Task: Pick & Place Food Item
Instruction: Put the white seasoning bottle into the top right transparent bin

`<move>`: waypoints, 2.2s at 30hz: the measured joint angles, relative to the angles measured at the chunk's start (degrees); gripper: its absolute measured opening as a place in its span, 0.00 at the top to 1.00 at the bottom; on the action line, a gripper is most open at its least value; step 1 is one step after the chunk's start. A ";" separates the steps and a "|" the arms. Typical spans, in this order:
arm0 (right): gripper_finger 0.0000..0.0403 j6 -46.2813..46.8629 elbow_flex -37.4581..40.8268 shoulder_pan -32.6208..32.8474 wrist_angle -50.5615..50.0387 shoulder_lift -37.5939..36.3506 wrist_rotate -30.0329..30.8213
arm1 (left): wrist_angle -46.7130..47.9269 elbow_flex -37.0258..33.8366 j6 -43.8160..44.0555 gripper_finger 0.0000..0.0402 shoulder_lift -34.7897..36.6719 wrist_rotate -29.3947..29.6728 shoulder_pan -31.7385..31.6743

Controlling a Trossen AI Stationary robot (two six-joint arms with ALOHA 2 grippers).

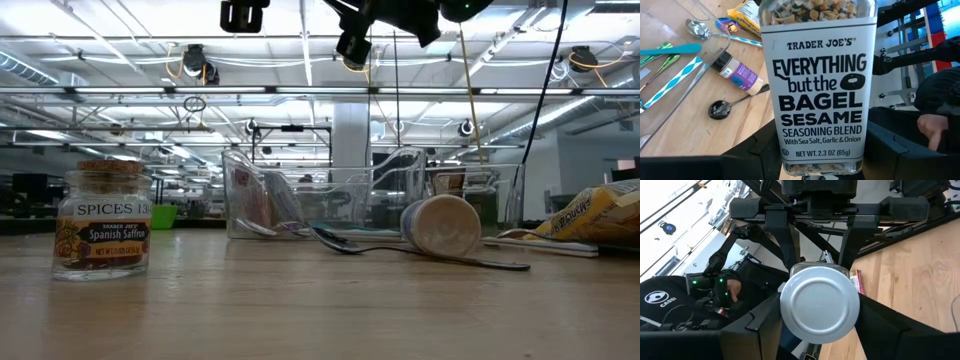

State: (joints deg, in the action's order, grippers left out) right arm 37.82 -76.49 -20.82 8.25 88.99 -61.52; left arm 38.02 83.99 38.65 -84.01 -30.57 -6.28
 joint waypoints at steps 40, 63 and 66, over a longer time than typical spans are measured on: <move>0.51 2.27 -0.02 -1.09 1.53 -0.67 -1.66 | -1.28 -0.09 -3.29 0.13 10.46 -2.77 -10.30; 0.51 2.37 -10.57 -19.28 8.71 -0.63 -3.35 | 7.03 -0.02 -9.01 0.13 18.85 12.30 -15.31; 0.51 -2.21 -12.49 -22.83 3.85 -1.17 -2.77 | 7.37 -0.04 -8.98 0.13 18.74 12.81 -15.59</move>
State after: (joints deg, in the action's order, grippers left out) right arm 35.61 -88.98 -43.64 12.11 87.81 -64.29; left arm 45.39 83.94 29.67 -65.27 -17.75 -21.87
